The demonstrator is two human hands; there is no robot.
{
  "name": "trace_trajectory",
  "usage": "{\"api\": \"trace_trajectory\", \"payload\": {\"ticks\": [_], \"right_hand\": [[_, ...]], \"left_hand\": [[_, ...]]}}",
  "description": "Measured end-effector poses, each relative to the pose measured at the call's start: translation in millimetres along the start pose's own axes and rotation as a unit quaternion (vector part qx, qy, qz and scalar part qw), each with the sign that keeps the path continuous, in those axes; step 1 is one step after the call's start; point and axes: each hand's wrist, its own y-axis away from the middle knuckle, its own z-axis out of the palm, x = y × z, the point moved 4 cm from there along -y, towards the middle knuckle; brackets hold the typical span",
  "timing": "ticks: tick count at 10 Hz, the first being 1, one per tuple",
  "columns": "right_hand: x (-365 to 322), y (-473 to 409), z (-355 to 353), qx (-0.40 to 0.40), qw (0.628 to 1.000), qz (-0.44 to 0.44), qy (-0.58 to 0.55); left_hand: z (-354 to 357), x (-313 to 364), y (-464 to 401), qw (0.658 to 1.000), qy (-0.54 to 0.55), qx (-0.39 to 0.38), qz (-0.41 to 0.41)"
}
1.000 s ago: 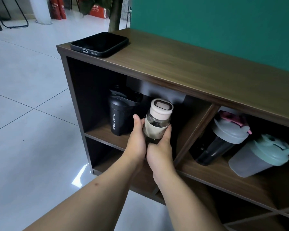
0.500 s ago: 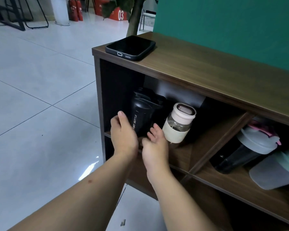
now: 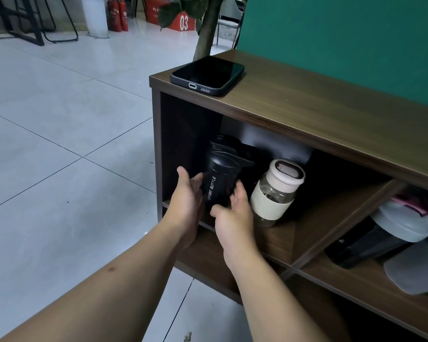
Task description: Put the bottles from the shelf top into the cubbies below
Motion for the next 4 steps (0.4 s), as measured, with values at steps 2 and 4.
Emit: {"api": "trace_trajectory", "payload": {"ticks": [2,4], "right_hand": [[2.2,1.9,0.2,-0.027,0.999,0.009,0.017],[-6.9,31.9,-9.9,-0.001,0.999,0.018,0.040]], "left_hand": [[4.0,-1.8,2.8,1.000,0.023,0.010,0.013],[16.6,-9.2,23.7,0.994,-0.001,0.097,0.047]]}}
